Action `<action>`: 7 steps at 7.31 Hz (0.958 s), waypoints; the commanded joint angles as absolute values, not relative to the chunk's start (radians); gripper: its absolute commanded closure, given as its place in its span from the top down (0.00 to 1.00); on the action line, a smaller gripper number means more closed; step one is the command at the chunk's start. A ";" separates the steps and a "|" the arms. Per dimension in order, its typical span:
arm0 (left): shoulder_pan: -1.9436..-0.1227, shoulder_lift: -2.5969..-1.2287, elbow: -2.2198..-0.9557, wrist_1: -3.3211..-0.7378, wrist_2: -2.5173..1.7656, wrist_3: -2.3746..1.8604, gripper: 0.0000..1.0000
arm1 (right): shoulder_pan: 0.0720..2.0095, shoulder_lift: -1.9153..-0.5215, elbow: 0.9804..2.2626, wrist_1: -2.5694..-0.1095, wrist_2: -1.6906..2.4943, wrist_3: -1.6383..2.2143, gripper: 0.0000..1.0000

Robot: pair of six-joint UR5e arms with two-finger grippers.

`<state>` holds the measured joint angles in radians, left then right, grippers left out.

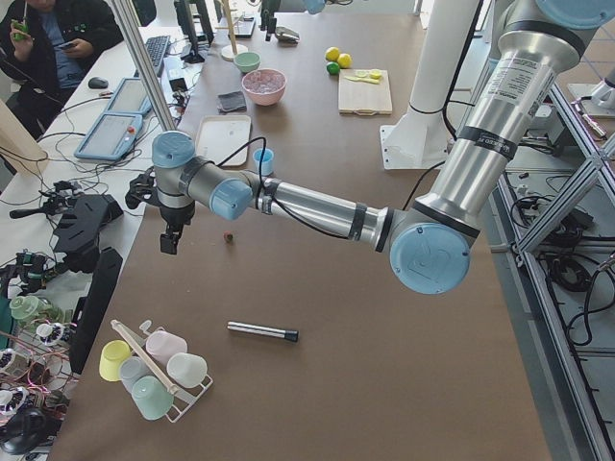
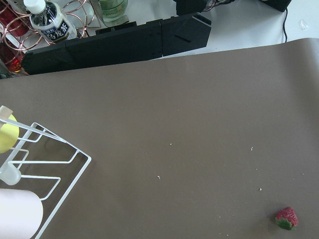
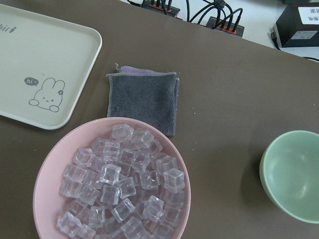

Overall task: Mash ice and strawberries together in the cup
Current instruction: 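Move the right gripper over the pink bowl of ice cubes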

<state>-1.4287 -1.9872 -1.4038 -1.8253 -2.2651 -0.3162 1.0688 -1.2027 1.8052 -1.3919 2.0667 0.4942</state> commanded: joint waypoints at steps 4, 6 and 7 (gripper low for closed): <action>-1.419 -1.988 -1.399 -1.825 -2.266 -0.316 0.98 | 0.908 -1.198 1.769 -1.353 1.957 0.587 0.84; -1.419 -1.983 -1.399 -1.825 -2.266 -0.318 0.98 | 0.882 -1.184 1.706 -1.342 1.956 0.592 0.84; -1.419 -1.983 -1.401 -1.825 -2.266 -0.318 0.98 | 0.879 -1.169 1.672 -1.318 1.956 0.592 0.84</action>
<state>-1.4190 -1.9847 -1.3992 -1.8254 -2.2657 -0.3170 0.8887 -1.1855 1.7150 -1.3404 1.9560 0.5912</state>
